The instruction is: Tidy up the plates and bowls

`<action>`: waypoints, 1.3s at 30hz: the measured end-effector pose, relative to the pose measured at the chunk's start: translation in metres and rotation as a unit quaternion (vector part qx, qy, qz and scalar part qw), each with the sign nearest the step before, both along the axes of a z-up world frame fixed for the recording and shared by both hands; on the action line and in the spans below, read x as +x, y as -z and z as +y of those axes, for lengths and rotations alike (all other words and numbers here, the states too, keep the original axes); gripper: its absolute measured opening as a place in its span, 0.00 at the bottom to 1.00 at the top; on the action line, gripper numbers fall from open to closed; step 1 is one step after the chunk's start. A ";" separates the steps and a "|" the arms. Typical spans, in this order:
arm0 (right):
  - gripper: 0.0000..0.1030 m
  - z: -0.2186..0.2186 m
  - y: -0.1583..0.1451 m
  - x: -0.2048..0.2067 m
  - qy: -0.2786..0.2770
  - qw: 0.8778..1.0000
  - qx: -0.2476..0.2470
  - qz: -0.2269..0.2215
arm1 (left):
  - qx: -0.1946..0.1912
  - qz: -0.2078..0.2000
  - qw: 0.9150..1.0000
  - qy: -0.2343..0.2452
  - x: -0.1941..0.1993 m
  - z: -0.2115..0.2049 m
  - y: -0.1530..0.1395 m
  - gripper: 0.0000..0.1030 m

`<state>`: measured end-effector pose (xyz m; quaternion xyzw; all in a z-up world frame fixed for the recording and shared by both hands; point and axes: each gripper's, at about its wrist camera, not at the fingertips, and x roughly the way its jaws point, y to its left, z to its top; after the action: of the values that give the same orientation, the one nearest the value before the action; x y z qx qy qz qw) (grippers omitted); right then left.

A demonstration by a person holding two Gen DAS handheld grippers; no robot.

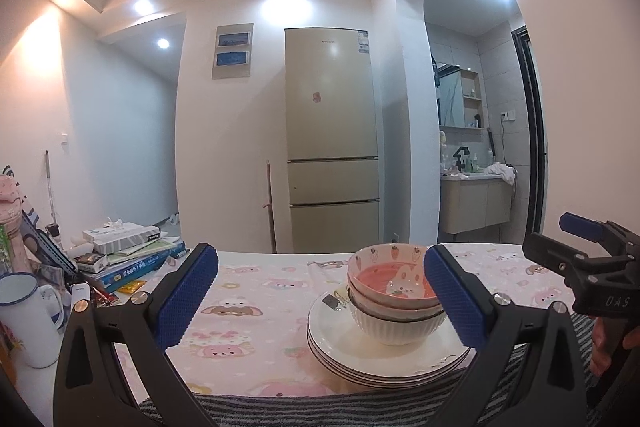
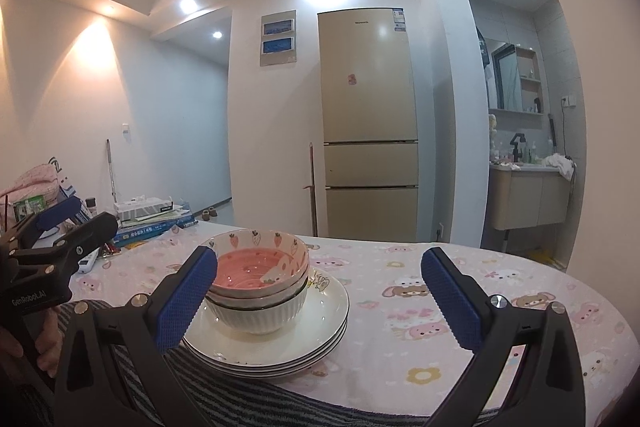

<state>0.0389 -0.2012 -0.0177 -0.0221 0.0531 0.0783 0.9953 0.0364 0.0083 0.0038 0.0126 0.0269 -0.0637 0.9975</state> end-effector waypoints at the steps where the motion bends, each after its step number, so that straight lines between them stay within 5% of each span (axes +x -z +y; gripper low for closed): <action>1: 1.00 0.001 0.001 -0.001 0.000 1.000 -0.004 -0.001 | 0.001 0.001 1.000 0.000 0.000 -0.001 0.001 1.00; 39: 1.00 -0.003 0.000 0.000 0.011 1.000 0.018 0.004 | -0.002 0.017 1.000 -0.002 0.007 0.000 0.006 1.00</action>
<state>0.0387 -0.2043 -0.0180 -0.0031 0.0558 0.0681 0.9961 0.0429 0.0085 -0.0023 0.0090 0.0435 -0.0617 0.9971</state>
